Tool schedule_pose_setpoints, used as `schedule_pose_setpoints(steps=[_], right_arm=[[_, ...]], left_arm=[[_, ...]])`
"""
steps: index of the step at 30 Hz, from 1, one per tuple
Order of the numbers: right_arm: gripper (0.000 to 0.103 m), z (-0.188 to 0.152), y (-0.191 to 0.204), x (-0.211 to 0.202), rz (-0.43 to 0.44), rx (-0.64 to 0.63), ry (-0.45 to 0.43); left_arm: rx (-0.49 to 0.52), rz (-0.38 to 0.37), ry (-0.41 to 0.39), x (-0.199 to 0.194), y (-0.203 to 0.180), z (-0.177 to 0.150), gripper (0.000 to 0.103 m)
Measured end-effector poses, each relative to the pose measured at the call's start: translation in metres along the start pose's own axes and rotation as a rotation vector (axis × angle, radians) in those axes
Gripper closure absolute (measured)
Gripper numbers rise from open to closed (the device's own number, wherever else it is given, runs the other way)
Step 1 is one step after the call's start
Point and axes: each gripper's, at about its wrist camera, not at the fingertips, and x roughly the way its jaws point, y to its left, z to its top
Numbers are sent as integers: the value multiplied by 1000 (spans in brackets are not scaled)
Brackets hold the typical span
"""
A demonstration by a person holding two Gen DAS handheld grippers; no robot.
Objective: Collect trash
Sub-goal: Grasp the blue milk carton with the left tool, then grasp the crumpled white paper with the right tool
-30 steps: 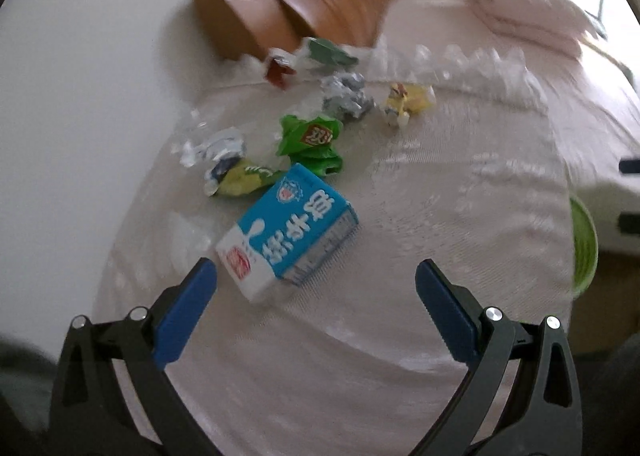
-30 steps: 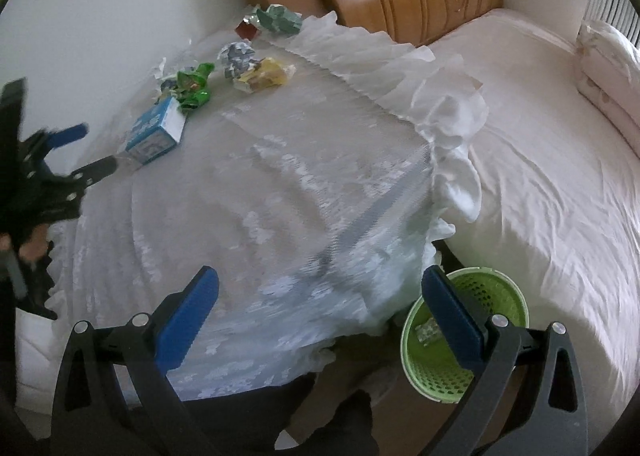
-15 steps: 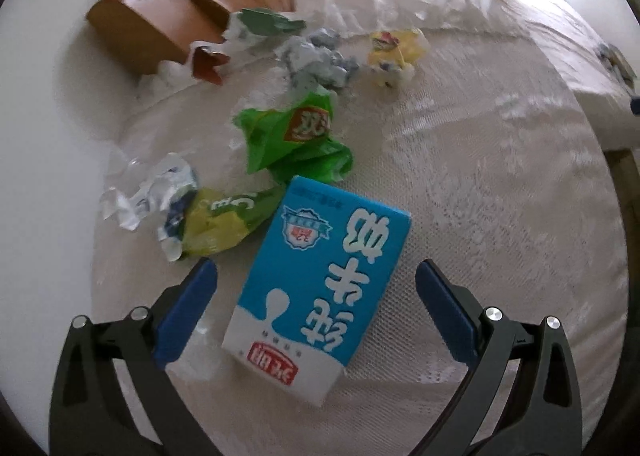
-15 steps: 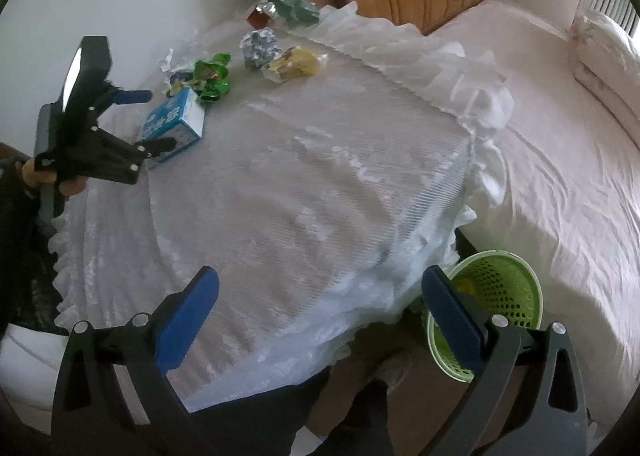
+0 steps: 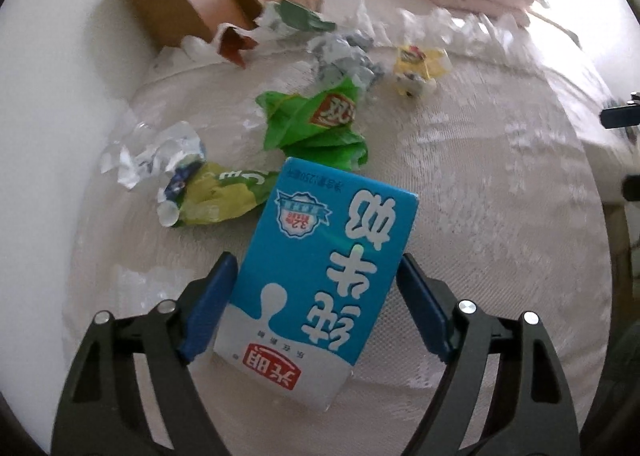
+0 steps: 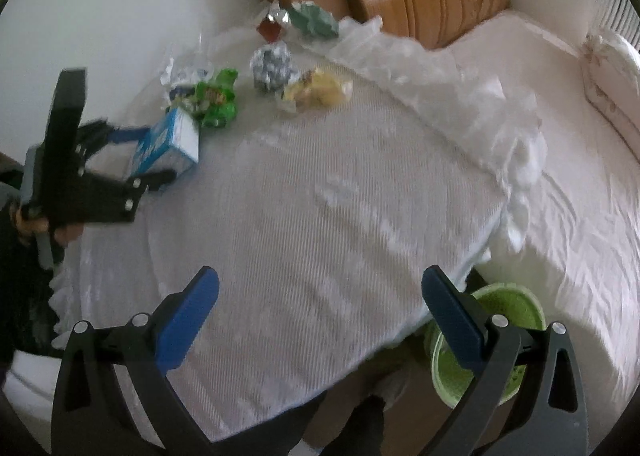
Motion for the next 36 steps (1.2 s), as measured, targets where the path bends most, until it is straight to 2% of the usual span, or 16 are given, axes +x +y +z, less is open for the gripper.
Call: schedule_pose_setpoints(steps=[5, 9, 12, 16, 17, 20, 23, 26, 28, 31, 36], right_arm=[[2, 40, 3, 12, 10, -36, -34], [2, 75, 9, 26, 55, -68, -23], [2, 109, 21, 42, 40, -137, -6], [2, 156, 32, 73, 11, -194, 86], [2, 172, 36, 88, -17, -203, 138], [2, 194, 47, 115, -16, -240, 227], [3, 201, 59, 136, -56, -305, 287], [14, 208, 71, 156, -91, -358, 340], [31, 211, 78, 168, -101, -379, 379], [50, 215, 84, 175, -95, -390, 407], [58, 220, 95, 182, -97, -414, 406]], left_arm=[[-198, -2, -40, -18, 4, -6, 26], [-348, 53, -52, -36, 3, -17, 27], [-470, 107, -66, -52, 1, -26, 27], [-619, 128, -76, -69, -5, -39, 27], [-645, 132, -75, -71, -6, -42, 27], [-712, 128, -78, -76, -9, -54, 27], [-743, 136, -82, -76, -13, -59, 27], [-748, 146, -83, -77, -15, -63, 27], [-760, 137, -81, -76, -13, -64, 27], [-777, 118, -92, -76, -12, -65, 27], [-759, 113, -93, -75, -14, -62, 27]])
